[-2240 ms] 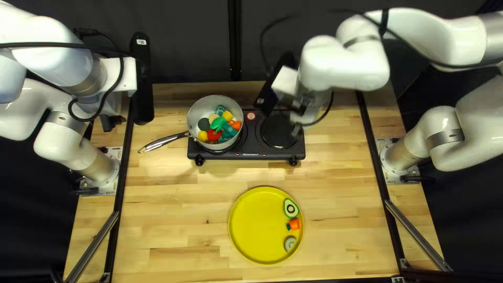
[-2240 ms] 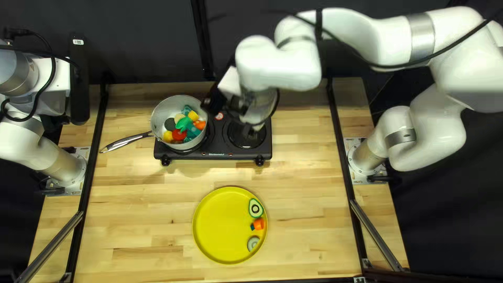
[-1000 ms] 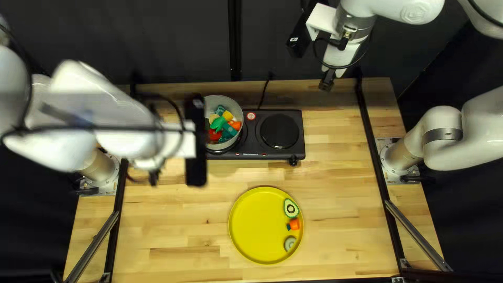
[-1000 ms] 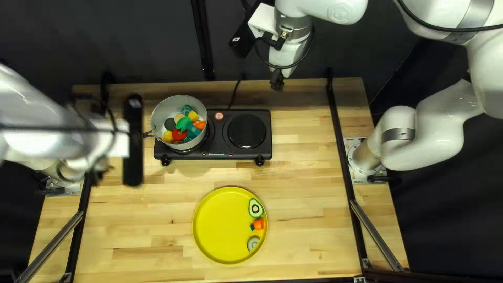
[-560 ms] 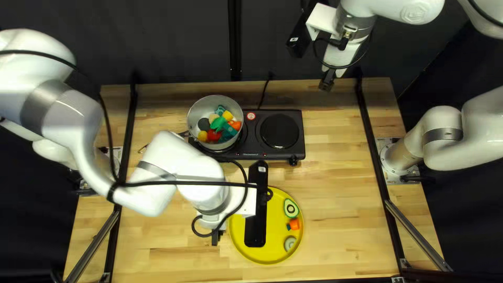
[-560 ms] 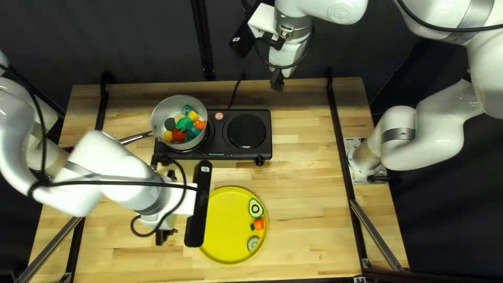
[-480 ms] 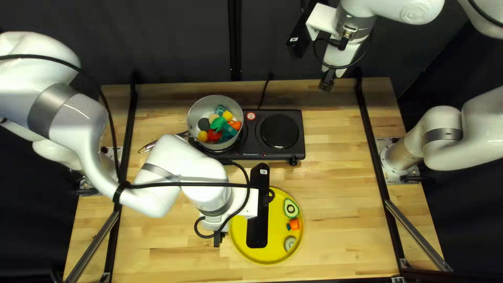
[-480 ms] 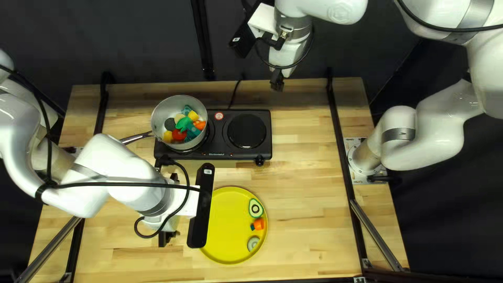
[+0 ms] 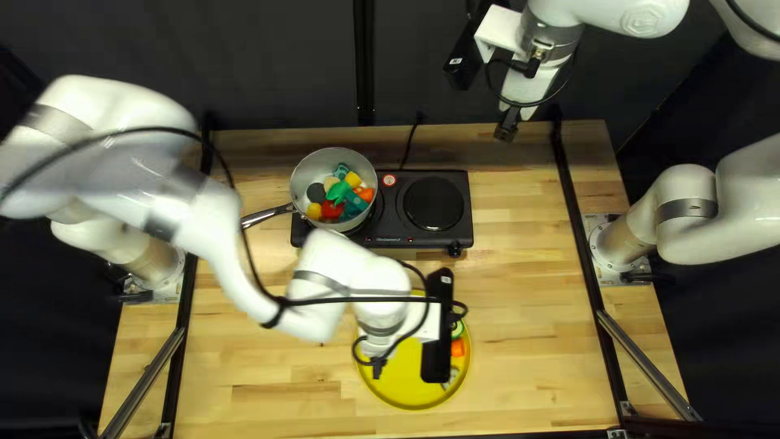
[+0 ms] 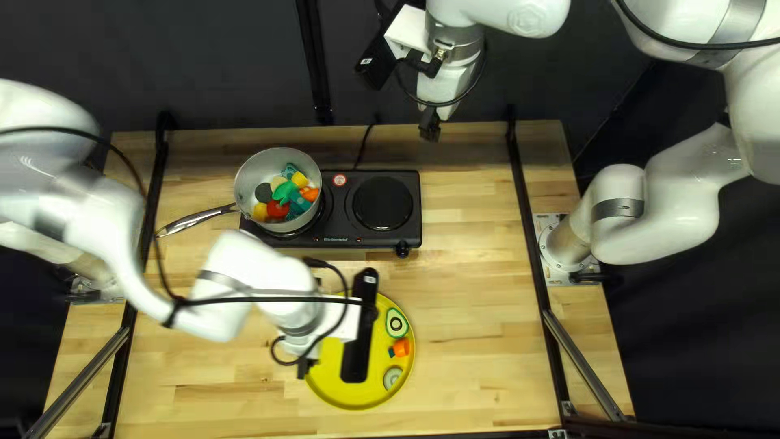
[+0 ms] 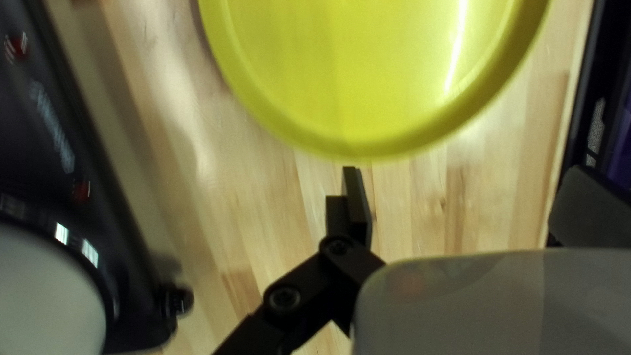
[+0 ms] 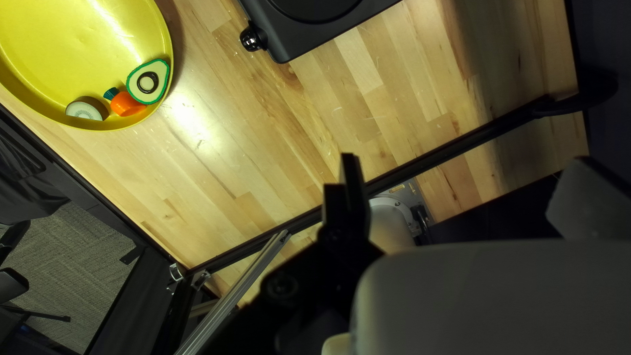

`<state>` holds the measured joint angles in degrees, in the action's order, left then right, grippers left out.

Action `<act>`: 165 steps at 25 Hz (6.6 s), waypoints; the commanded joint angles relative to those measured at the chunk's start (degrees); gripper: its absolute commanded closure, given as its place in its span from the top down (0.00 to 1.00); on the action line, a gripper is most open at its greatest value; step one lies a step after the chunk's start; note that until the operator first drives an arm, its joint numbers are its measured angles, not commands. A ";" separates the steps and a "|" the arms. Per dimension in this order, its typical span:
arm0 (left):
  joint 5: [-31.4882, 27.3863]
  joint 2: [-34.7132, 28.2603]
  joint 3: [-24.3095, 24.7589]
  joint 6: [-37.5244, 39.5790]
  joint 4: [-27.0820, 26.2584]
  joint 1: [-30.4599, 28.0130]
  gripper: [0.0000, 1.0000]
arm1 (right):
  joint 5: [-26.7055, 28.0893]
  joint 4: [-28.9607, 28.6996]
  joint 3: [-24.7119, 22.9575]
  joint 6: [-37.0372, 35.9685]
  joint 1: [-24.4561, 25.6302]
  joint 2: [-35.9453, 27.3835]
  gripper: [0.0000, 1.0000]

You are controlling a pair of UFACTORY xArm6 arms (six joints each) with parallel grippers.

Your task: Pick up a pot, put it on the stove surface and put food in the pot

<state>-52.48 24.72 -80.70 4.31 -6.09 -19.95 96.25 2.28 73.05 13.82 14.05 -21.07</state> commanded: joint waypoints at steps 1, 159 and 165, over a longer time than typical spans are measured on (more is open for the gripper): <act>3.22 3.46 -2.47 -3.46 -0.24 0.69 1.00 | 0.00 0.00 0.00 0.00 0.00 0.00 1.00; 14.44 18.46 -11.37 -3.74 10.18 -4.07 1.00 | 0.00 0.00 0.00 0.00 0.00 0.00 1.00; 15.50 18.06 -9.69 -1.56 11.46 -4.09 0.00 | 0.00 0.00 0.00 0.00 0.00 0.00 1.00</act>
<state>-37.21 43.04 -90.83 2.20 4.99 -24.04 96.25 2.28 73.05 13.82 14.05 -21.07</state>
